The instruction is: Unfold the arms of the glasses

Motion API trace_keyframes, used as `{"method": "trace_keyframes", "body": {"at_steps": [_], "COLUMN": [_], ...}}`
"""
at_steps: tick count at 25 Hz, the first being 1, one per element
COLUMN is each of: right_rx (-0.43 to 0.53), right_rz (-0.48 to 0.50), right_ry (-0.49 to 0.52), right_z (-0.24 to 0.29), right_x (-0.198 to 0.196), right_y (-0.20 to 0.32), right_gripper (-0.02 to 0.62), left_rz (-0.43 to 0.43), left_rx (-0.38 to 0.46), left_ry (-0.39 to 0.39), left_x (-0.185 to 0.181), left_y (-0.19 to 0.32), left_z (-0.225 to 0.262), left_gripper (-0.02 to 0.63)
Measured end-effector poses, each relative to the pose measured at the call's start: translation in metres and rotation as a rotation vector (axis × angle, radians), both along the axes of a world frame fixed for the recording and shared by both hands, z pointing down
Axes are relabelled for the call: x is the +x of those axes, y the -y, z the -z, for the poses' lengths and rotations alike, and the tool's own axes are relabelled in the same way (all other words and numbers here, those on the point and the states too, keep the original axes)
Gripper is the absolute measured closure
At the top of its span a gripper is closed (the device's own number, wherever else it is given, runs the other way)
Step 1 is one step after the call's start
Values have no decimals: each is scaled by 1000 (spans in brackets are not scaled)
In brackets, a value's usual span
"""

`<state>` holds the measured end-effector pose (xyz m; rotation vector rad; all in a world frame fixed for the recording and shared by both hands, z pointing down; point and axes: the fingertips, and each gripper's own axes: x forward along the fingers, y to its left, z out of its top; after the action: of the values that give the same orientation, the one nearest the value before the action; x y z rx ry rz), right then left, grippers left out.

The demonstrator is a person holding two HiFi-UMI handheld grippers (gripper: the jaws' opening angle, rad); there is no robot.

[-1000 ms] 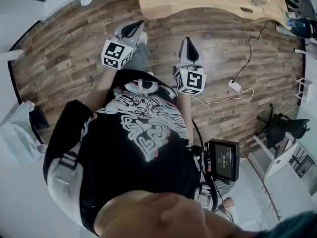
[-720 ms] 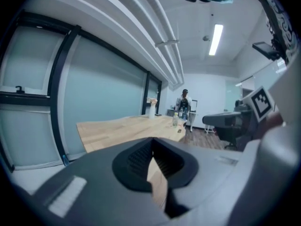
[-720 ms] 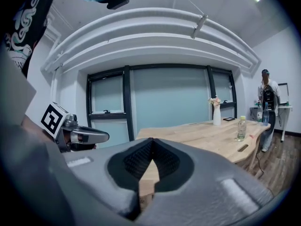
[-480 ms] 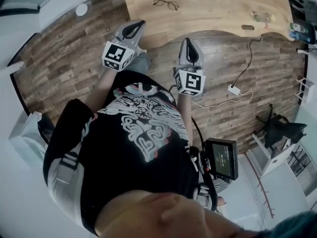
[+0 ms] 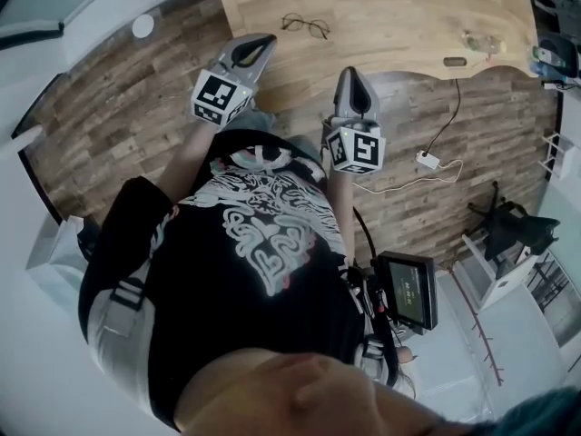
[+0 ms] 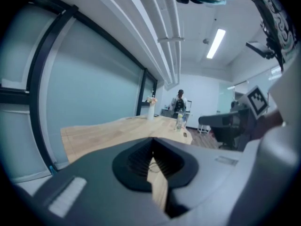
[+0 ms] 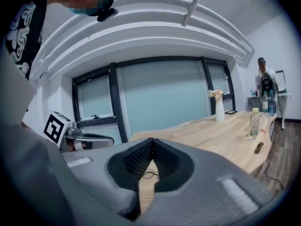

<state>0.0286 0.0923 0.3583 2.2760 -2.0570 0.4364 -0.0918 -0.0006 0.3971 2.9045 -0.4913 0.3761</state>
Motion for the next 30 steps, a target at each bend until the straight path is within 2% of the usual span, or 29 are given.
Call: {"method": "trace_keyframes", "body": {"at_steps": [3,5,7,11,13,17,20,25,30], "right_rx": [-10,1,43,166,178,159,106,66,30], "right_rz": [-2,3,11,66,98,142,153,229,283], "right_ry": [-60,-41,-27,-132,-114,-66,-77,-6,-57], "right_z": [9,10,14,36,34,17,3,-22,-31], "right_x": [4,8,13,18,26,57,55,71,59], "right_y": [5,9,14,19,25,44,49,60,64], "right_gripper": [597,597,597,597,597,597,597,597,597], "left_rz": [-16,-14,-13,7,16,52,76,107,121], "left_rx": [1,-2,-4,-42,-56,-51,-23,9,36], "left_ry": [32,21,-1,-43,-50,-16,33,99,171], "left_x": [11,18,24,30,37,59,53,66,51], "left_y": [7,12,16,25,29,41,43,46,42], "left_z": [-7,-7,-5,-1,0,-4,-6,-17,-23], "left_gripper": [617,617,617,617,617,617,617,617,617]}}
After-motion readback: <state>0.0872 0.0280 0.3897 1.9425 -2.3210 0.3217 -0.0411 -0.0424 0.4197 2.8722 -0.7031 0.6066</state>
